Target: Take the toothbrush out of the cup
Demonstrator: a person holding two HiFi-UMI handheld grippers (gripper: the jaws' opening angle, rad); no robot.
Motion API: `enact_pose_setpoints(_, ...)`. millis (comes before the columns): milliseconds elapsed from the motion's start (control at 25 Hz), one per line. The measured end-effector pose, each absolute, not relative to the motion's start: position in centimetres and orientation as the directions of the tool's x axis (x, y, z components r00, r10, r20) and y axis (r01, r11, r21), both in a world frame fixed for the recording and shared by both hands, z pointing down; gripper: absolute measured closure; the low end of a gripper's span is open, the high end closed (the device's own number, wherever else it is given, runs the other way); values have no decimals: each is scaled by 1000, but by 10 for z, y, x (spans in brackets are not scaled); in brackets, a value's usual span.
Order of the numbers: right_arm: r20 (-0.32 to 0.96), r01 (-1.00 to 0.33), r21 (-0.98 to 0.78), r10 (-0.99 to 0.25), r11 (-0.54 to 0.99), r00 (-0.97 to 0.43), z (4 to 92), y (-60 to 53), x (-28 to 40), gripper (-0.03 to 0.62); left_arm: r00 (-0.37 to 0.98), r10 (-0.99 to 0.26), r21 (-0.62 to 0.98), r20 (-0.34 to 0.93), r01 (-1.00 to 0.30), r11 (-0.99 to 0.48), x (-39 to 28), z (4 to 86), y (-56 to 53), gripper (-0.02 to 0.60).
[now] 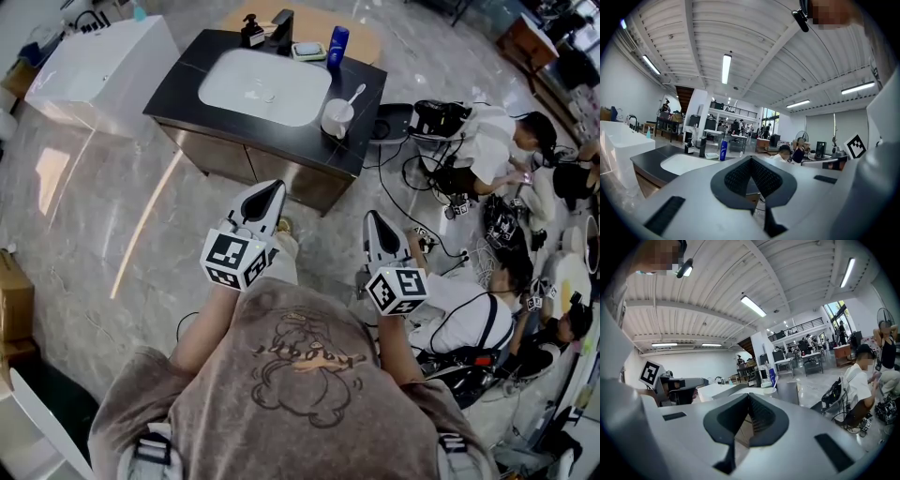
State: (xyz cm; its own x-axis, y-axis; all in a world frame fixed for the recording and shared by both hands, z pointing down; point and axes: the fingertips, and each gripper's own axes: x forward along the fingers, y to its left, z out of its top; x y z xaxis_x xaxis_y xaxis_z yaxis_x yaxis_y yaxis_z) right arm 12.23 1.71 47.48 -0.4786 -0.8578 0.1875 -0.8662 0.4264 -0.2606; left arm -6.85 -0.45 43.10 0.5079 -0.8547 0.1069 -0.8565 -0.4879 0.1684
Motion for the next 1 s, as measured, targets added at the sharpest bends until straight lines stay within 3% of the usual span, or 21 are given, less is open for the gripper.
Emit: enact_pose_setpoints(1000, 206, -916, -272, -912, 295, -355, 463, -185, 114, 591, 639, -760, 190, 118, -765, -615, -65, 418, -233, 561)
